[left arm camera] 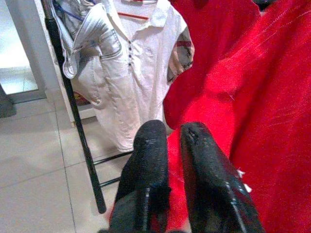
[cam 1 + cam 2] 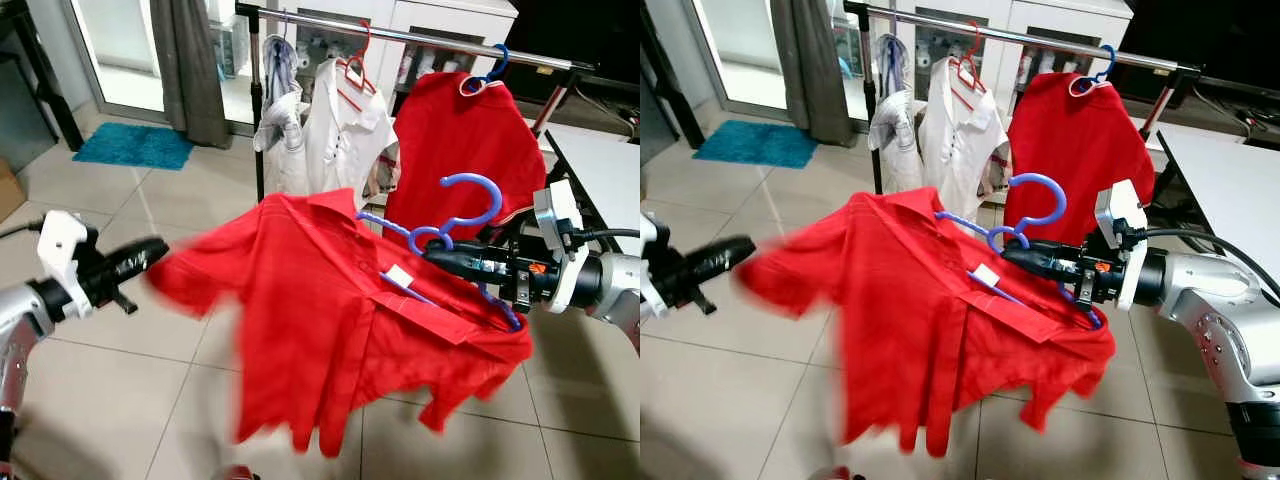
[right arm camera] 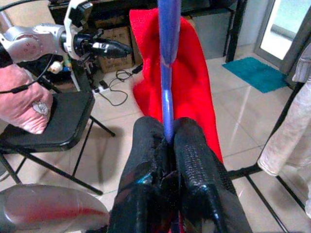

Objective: Hang hanger

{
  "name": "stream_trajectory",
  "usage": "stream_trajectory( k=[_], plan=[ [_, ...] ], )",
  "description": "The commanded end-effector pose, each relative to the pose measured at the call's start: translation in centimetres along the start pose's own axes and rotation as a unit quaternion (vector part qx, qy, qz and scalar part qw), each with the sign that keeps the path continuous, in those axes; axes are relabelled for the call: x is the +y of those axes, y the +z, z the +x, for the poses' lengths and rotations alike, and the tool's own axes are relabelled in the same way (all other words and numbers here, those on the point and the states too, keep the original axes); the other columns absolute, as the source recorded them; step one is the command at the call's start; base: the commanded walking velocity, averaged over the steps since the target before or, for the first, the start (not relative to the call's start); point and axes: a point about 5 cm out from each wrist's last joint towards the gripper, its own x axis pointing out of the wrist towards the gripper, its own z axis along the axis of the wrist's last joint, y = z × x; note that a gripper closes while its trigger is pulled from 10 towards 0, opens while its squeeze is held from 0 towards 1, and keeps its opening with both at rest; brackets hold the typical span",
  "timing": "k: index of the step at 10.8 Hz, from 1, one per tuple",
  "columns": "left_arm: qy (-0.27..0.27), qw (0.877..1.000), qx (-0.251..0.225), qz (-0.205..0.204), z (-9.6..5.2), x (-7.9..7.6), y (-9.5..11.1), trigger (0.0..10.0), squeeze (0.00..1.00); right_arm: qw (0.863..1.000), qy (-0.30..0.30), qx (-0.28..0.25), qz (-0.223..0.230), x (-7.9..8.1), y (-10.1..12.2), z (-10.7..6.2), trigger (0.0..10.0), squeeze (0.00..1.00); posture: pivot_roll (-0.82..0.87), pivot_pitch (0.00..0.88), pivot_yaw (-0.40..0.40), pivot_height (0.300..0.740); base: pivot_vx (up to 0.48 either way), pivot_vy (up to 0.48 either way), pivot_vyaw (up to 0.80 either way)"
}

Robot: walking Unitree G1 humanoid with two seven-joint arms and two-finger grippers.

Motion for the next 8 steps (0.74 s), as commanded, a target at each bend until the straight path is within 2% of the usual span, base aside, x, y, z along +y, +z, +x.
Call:
stream_trajectory(
  k=[1, 2, 4, 5, 6, 7, 8],
  plan=[
    [0.001, 1.0, 0.005, 0.003, -0.2, 0.4, 0.4, 10.0, 1.0, 0.999, -0.014, -0.001, -0.029, -0.3, 1.0, -0.5, 10.0, 0.0, 0.07, 0.0, -0.062, 0.74, 0.0, 0.0, 0.0],
    [0.006, 1.0, 0.015, 0.011, -0.5, 0.7, 0.2, 10.0, 1.0, 0.999, -0.026, 0.003, -0.036, -0.5, 1.0, -0.4, 10.0, 0.0, 0.07, 0.0, -0.062, 0.74, 0.0, 0.0, 0.0],
    [0.005, 0.999, -0.009, 0.037, -0.1, 1.0, 2.1, 10.0, 1.0, 0.994, -0.083, 0.045, -0.045, -1.7, 0.8, 0.5, 10.0, 0.0, 0.07, 0.0, -0.067, 0.74, 0.0, 0.0, 0.0],
    [-0.033, 0.996, -0.046, 0.064, 1.4, 0.2, 4.8, 10.0, 1.0, 0.989, -0.107, 0.079, -0.059, -2.1, 0.3, 1.3, 10.0, 0.0, 0.08, 0.0, -0.074, 0.74, 0.0, 0.0, 0.0],
    [-0.057, 0.994, -0.062, 0.076, 2.2, -0.4, 5.9, 10.0, 1.0, 0.988, -0.106, 0.088, -0.066, -2.1, 0.3, 1.7, 10.0, 0.0, 0.08, 0.0, -0.085, 0.74, 0.0, 0.0, 0.0],
    [-0.127, 0.982, -0.091, 0.105, 4.5, -2.3, 8.7, 10.0, 1.0, 0.986, -0.09, 0.108, -0.089, -1.7, 0.3, 2.8, 10.0, 0.0, 0.09, 0.0, -0.095, 0.74, 0.0, 0.0, 0.0],
    [-0.182, 0.97, -0.095, 0.126, 6.1, -3.7, 10.4, 10.0, 1.0, 0.985, -0.082, 0.115, -0.101, -1.6, 0.7, 3.6, 10.0, 0.0, 0.09, 0.0, -0.092, 0.74, 0.0, 0.0, 0.0]
  ],
)
